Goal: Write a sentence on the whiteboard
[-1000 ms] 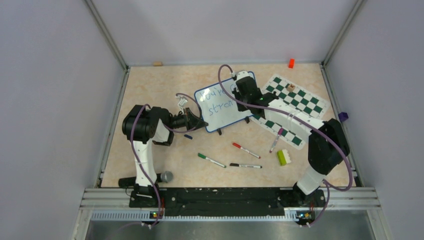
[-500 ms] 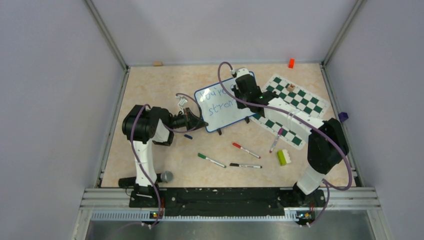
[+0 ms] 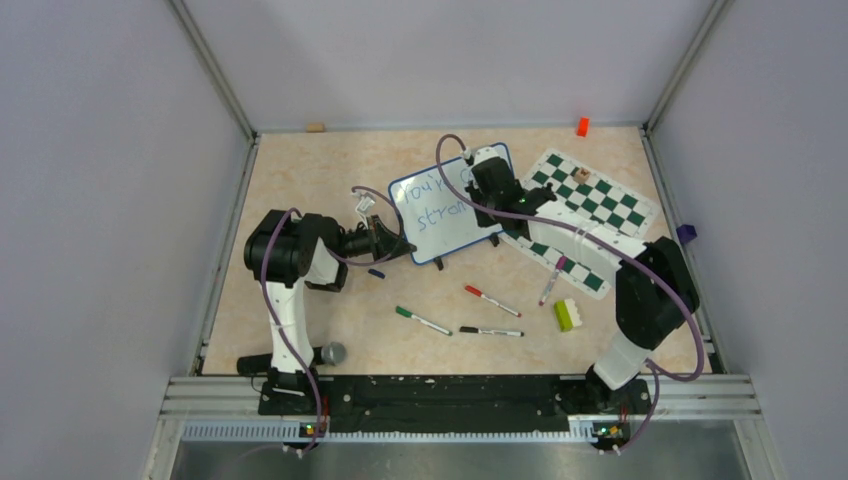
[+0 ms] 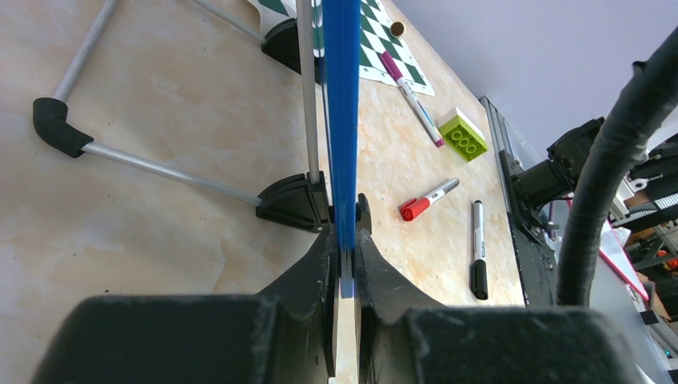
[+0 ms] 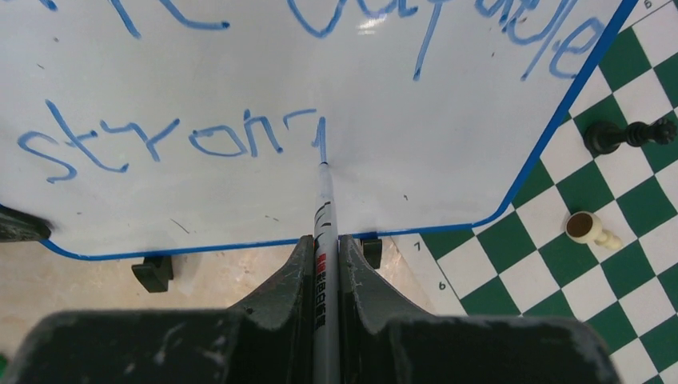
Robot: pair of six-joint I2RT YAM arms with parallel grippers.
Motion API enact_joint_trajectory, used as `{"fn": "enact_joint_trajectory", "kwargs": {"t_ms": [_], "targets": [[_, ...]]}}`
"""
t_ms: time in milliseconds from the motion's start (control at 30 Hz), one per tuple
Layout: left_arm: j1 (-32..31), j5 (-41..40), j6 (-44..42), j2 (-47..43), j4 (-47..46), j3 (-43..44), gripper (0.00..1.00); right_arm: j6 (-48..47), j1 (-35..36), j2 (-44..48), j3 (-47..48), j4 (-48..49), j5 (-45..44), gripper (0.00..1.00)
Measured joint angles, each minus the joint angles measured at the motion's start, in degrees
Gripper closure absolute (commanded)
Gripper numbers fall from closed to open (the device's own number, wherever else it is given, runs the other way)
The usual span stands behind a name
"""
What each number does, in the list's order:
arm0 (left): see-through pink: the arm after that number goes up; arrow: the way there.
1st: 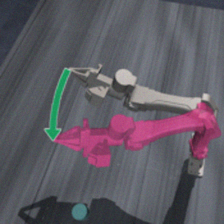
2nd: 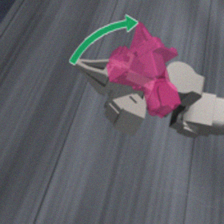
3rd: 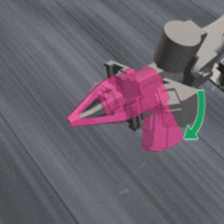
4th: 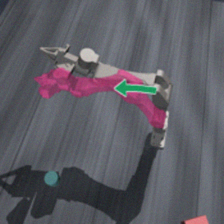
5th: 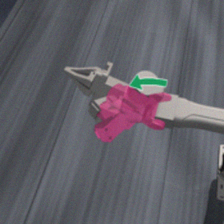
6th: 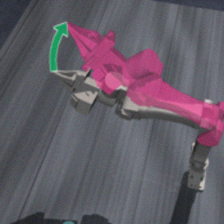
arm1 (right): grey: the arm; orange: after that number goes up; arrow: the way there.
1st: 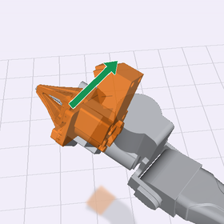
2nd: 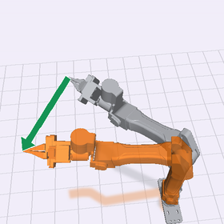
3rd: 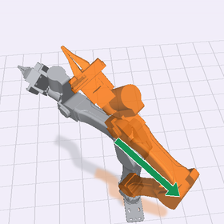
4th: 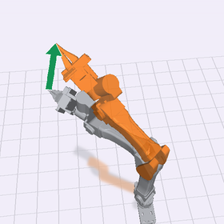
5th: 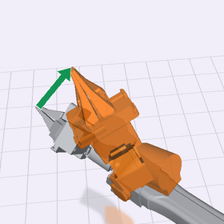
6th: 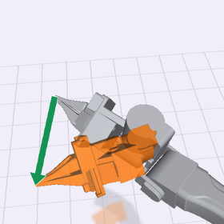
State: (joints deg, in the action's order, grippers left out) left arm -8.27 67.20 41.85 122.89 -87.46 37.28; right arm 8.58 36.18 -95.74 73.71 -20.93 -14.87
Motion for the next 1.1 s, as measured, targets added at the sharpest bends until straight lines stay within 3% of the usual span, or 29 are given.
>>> {"fn": "enact_joint_trajectory", "kwargs": {"t_ms": [300, 1100], "targets": [[0.00, 0.04, -0.07, -0.04, -0.22, 0.00, 0.94, 0.22, 0.00, 0.52, -3.69, -1.22, 2.38, 1.00], [0.04, 0.09, -0.09, -0.04, -0.22, 0.00, 0.94, 1.09, -0.13, 4.72, -2.75, 2.69, 5.68, 1.00]]}}
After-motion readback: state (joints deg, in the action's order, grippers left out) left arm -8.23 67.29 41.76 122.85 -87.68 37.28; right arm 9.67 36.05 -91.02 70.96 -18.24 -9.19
